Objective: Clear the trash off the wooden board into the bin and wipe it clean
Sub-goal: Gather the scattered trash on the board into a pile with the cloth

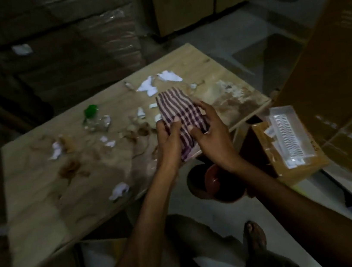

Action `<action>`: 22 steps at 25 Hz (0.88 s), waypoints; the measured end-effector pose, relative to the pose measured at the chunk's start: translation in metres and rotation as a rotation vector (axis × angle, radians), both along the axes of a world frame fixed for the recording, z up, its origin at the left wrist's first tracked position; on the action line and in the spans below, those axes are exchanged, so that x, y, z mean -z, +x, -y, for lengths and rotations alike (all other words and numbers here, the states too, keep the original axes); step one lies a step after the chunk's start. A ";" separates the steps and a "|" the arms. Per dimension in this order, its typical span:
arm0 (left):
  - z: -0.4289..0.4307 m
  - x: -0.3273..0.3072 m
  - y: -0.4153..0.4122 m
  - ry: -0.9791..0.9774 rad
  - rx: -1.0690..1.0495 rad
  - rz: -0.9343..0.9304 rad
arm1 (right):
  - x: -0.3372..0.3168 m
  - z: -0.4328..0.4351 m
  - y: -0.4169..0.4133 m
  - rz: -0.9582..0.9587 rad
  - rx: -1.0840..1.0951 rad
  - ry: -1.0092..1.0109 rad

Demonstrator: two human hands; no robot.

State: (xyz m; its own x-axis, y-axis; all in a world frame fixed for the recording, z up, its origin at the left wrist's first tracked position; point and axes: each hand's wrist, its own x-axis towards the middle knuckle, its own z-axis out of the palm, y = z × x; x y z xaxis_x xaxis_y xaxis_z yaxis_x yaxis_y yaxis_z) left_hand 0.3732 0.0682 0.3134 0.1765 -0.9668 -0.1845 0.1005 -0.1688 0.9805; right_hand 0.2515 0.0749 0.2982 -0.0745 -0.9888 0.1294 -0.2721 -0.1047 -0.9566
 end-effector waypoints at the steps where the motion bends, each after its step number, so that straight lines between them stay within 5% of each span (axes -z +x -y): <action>1: -0.007 -0.004 0.019 -0.031 -0.038 0.022 | -0.005 -0.002 0.023 -0.012 -0.010 -0.003; 14: -0.084 0.011 0.215 0.013 -0.630 0.234 | -0.005 -0.021 0.230 -0.125 -0.610 -0.038; 22: -0.149 0.046 0.315 0.132 -0.792 0.050 | 0.052 -0.065 0.358 -0.234 -0.893 -0.079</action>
State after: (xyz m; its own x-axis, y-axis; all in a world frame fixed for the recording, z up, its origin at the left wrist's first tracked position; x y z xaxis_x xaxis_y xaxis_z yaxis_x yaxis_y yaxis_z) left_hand 0.6879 0.2169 0.2676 0.8119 -0.5217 -0.2619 0.1951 -0.1804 0.9641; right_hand 0.6097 0.1400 0.2466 0.7476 -0.6542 0.1146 -0.2441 -0.4311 -0.8687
